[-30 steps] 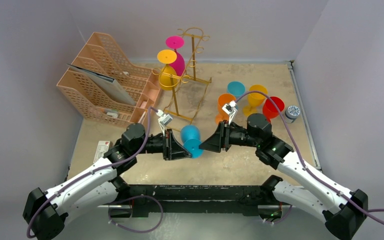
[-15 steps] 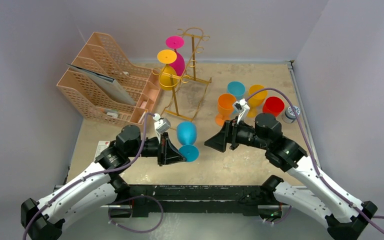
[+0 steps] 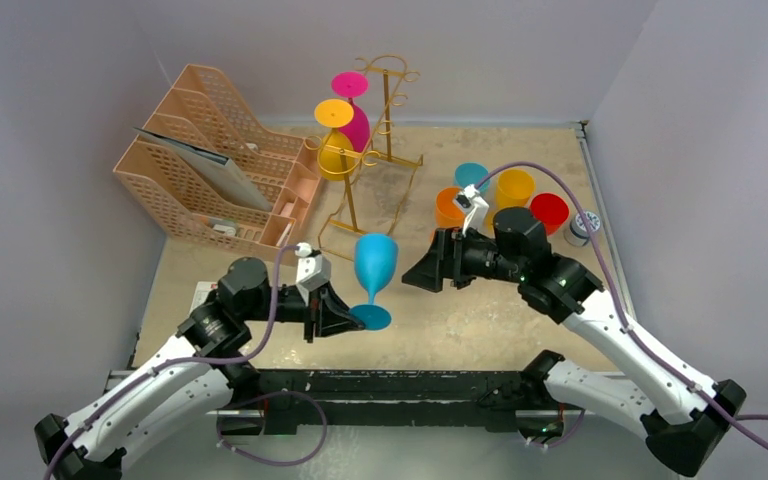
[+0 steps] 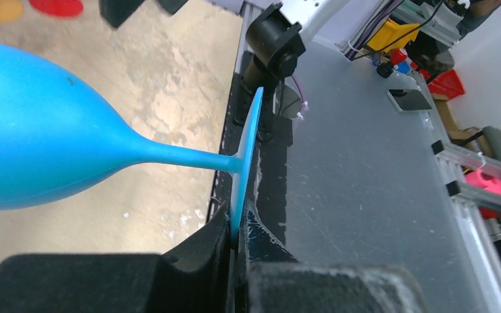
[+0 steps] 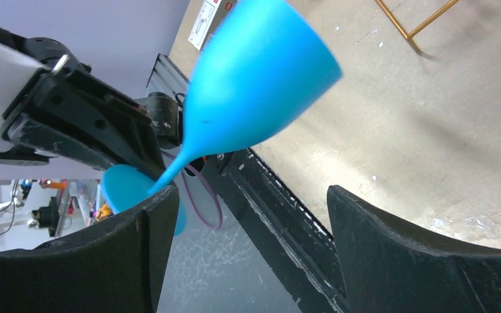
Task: Take the wine glass off the wine glass rack
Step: Place the wine glass at the center of the board.
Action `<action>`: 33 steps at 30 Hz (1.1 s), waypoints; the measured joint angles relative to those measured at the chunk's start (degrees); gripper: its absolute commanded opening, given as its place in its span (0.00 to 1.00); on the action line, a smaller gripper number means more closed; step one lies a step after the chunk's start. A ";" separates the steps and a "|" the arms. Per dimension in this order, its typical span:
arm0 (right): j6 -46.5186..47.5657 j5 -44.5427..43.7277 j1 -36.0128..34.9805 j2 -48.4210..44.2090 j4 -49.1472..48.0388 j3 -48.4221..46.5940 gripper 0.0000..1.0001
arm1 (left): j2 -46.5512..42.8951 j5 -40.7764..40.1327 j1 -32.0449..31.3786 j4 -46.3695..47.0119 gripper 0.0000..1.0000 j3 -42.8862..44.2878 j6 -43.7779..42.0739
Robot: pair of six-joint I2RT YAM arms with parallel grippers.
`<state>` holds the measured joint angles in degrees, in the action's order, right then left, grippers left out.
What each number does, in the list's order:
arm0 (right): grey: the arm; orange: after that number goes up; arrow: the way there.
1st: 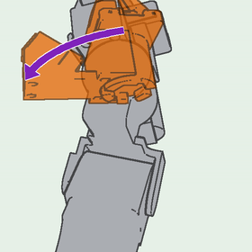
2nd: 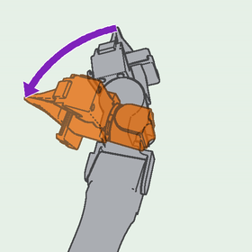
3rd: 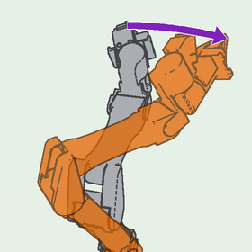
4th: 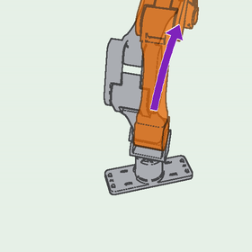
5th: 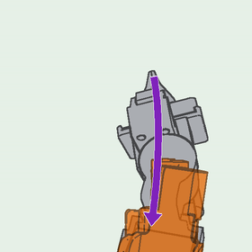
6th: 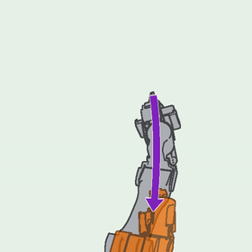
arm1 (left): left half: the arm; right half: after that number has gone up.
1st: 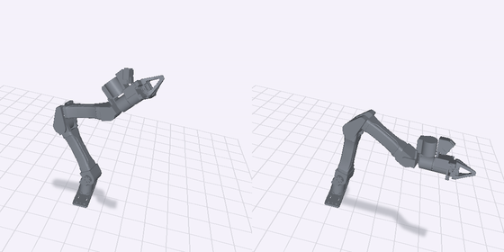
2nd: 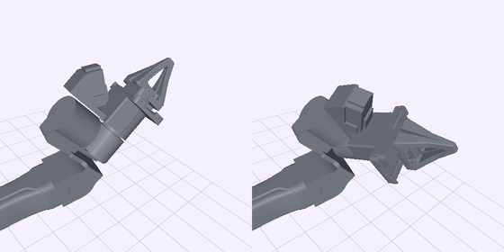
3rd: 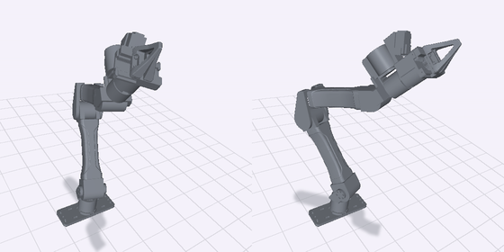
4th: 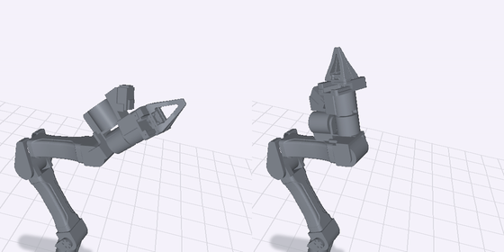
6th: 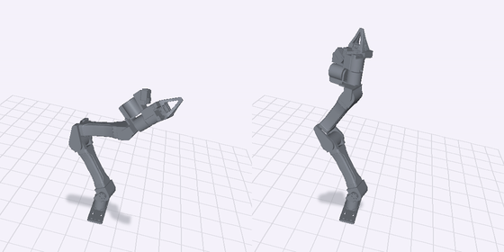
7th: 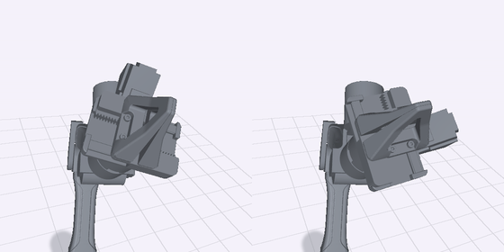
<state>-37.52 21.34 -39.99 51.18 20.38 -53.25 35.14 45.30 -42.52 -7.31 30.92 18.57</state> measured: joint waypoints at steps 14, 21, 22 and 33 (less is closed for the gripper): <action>-3.74 14.84 9.22 1.01 -8.00 0.00 0.84 | -6.88 5.70 0.00 12.39 0.00 -6.10 -5.84; -2.80 18.97 9.31 3.76 -9.31 -2.43 0.80 | -5.46 9.29 0.00 15.80 0.00 -6.14 -4.11; -2.64 19.30 9.31 4.33 -9.53 -2.78 0.79 | -5.46 9.77 0.00 16.02 0.00 -6.21 -3.80; -3.06 24.98 9.33 7.63 -13.11 -3.85 0.66 | -6.14 13.07 0.00 17.09 0.00 -6.32 -0.63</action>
<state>-40.58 46.33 -30.65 58.81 7.27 -57.10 28.99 58.37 -42.52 9.78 24.60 17.93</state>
